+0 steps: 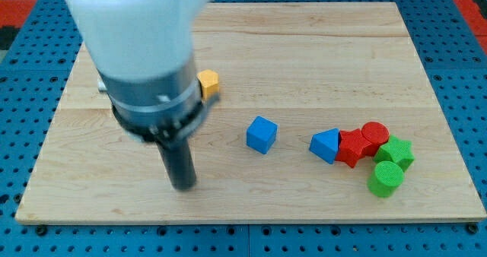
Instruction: Move the blue cube into the blue triangle
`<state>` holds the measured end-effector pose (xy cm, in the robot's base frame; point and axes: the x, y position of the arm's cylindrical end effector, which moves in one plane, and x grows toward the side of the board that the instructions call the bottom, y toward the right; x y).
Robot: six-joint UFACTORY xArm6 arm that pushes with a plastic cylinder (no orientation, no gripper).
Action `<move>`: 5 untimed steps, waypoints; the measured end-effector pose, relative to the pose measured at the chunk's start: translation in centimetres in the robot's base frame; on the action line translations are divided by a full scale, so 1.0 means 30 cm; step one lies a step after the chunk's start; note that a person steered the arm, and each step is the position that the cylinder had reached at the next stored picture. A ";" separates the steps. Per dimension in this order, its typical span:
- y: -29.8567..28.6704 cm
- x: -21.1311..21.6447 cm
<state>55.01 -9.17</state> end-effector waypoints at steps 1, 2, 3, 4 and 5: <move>0.132 -0.185; 0.477 -0.190; 0.487 -0.118; 0.344 -0.017; 0.051 0.067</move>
<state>57.03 -7.64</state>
